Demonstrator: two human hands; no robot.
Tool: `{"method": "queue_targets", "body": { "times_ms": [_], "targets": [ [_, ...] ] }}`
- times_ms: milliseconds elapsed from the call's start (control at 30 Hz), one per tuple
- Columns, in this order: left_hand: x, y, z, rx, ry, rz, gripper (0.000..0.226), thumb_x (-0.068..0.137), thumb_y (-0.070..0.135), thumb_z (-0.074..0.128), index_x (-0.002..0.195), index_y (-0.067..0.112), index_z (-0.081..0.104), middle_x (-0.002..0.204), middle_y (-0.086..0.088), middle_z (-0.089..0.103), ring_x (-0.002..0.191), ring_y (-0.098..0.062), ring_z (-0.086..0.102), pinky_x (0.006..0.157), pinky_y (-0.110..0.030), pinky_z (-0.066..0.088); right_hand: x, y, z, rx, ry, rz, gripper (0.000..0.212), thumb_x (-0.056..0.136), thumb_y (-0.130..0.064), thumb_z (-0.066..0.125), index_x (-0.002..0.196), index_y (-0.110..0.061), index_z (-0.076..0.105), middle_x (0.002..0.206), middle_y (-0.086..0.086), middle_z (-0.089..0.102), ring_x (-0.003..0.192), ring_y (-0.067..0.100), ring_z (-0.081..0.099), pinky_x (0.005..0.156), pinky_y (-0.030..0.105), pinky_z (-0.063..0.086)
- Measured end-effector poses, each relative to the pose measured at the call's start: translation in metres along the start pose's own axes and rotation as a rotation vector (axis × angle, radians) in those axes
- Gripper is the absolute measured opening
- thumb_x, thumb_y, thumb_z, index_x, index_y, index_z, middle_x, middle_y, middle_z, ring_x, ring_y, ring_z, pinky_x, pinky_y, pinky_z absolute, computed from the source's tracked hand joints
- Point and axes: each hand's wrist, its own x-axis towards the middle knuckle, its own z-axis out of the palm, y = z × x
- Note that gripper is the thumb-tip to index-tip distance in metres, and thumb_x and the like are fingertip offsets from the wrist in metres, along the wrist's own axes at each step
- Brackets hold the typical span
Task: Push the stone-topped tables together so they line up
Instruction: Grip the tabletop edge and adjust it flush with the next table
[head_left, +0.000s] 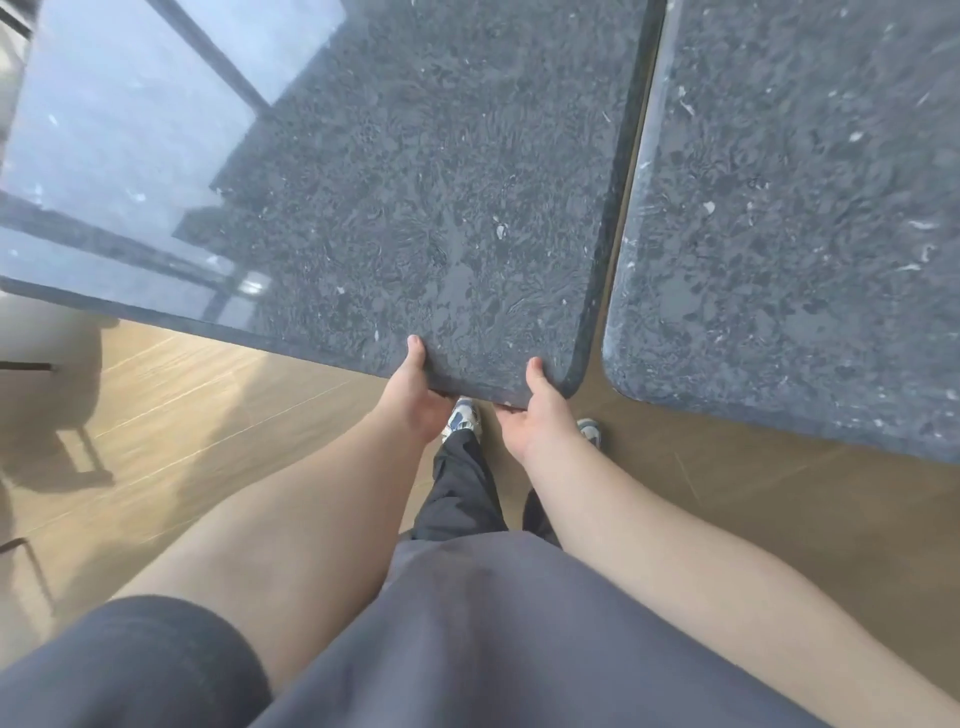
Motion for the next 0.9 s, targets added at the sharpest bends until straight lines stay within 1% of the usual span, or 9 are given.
{"method": "queue_targets", "body": {
  "times_ms": [67, 133, 433, 567, 633, 667, 767, 833, 900],
  "targets": [
    [-0.001, 0.001, 0.002, -0.011, 0.064, -0.01, 0.048, 0.09, 0.047, 0.069, 0.116, 0.008, 0.06, 0.107, -0.014, 0.07, 0.093, -0.028, 0.067, 0.102, -0.042, 0.05, 0.002, -0.002, -0.001, -0.026, -0.006, 0.007, 0.062, 0.087, -0.028, 0.076, 0.139, -0.008, 0.048, 0.124, 0.015, 0.065, 0.11, 0.033, 0.066, 0.099, 0.054, 0.052],
    [0.001, 0.001, 0.003, 0.0, 0.114, 0.007, 0.054, 0.086, 0.047, 0.075, 0.123, 0.01, 0.059, 0.107, -0.012, 0.071, 0.096, -0.029, 0.07, 0.1, -0.045, 0.053, 0.001, -0.005, -0.002, -0.06, -0.012, 0.017, 0.063, 0.086, -0.029, 0.077, 0.138, -0.007, 0.049, 0.126, 0.015, 0.065, 0.111, 0.033, 0.066, 0.098, 0.054, 0.053],
    [0.007, -0.01, 0.005, 0.008, 0.201, 0.087, 0.054, 0.082, 0.046, 0.079, 0.117, 0.01, 0.06, 0.109, -0.012, 0.072, 0.094, -0.031, 0.071, 0.094, -0.049, 0.056, 0.0, -0.021, -0.009, -0.158, -0.031, 0.058, 0.06, 0.088, -0.028, 0.075, 0.137, -0.005, 0.049, 0.124, 0.014, 0.063, 0.109, 0.03, 0.063, 0.1, 0.047, 0.052],
    [0.009, -0.017, 0.013, 0.02, 0.17, 0.113, 0.048, 0.089, 0.049, 0.07, 0.115, 0.01, 0.059, 0.104, -0.011, 0.07, 0.09, -0.029, 0.07, 0.091, -0.047, 0.057, 0.003, -0.03, -0.01, -0.172, -0.024, 0.055, 0.054, 0.09, -0.027, 0.073, 0.134, -0.005, 0.049, 0.106, 0.013, 0.064, 0.097, 0.028, 0.063, 0.098, 0.044, 0.052],
    [0.006, -0.019, 0.02, 0.05, 0.146, 0.12, 0.041, 0.093, 0.049, 0.064, 0.106, 0.011, 0.059, 0.1, -0.009, 0.068, 0.087, -0.026, 0.069, 0.089, -0.045, 0.056, 0.003, -0.035, -0.007, -0.169, -0.02, 0.051, 0.052, 0.091, -0.025, 0.071, 0.134, -0.005, 0.049, 0.106, 0.015, 0.063, 0.091, 0.028, 0.062, 0.093, 0.045, 0.052],
    [0.006, -0.019, 0.021, 0.064, 0.136, 0.114, 0.04, 0.094, 0.05, 0.062, 0.103, 0.011, 0.058, 0.1, -0.009, 0.068, 0.086, -0.026, 0.068, 0.089, -0.044, 0.056, 0.002, -0.037, -0.007, -0.166, -0.014, 0.047, 0.051, 0.092, -0.024, 0.071, 0.134, -0.005, 0.048, 0.109, 0.016, 0.062, 0.093, 0.029, 0.062, 0.095, 0.046, 0.052],
    [0.008, -0.014, 0.019, 0.087, 0.087, 0.093, 0.047, 0.096, 0.052, 0.058, 0.117, 0.011, 0.057, 0.117, -0.009, 0.067, 0.099, -0.026, 0.068, 0.094, -0.043, 0.054, 0.003, -0.037, -0.006, -0.162, -0.018, 0.07, 0.05, 0.094, -0.022, 0.068, 0.136, -0.005, 0.046, 0.114, 0.016, 0.061, 0.107, 0.032, 0.059, 0.107, 0.051, 0.046],
    [0.006, -0.013, 0.018, 0.121, 0.041, 0.078, 0.056, 0.098, 0.054, 0.052, 0.133, 0.011, 0.053, 0.126, -0.006, 0.064, 0.116, -0.027, 0.065, 0.101, -0.041, 0.052, 0.0, -0.037, -0.004, -0.161, -0.019, 0.068, 0.05, 0.094, -0.02, 0.067, 0.137, -0.006, 0.044, 0.111, 0.016, 0.062, 0.111, 0.034, 0.058, 0.108, 0.052, 0.045],
    [0.006, -0.009, 0.015, 0.188, 0.017, 0.082, 0.062, 0.1, 0.057, 0.045, 0.14, 0.01, 0.049, 0.125, -0.004, 0.061, 0.125, -0.026, 0.061, 0.104, -0.04, 0.051, -0.001, -0.036, -0.003, -0.164, 0.0, 0.057, 0.052, 0.095, -0.02, 0.067, 0.138, -0.007, 0.043, 0.116, 0.017, 0.061, 0.112, 0.034, 0.058, 0.108, 0.052, 0.045]
  ]
}}
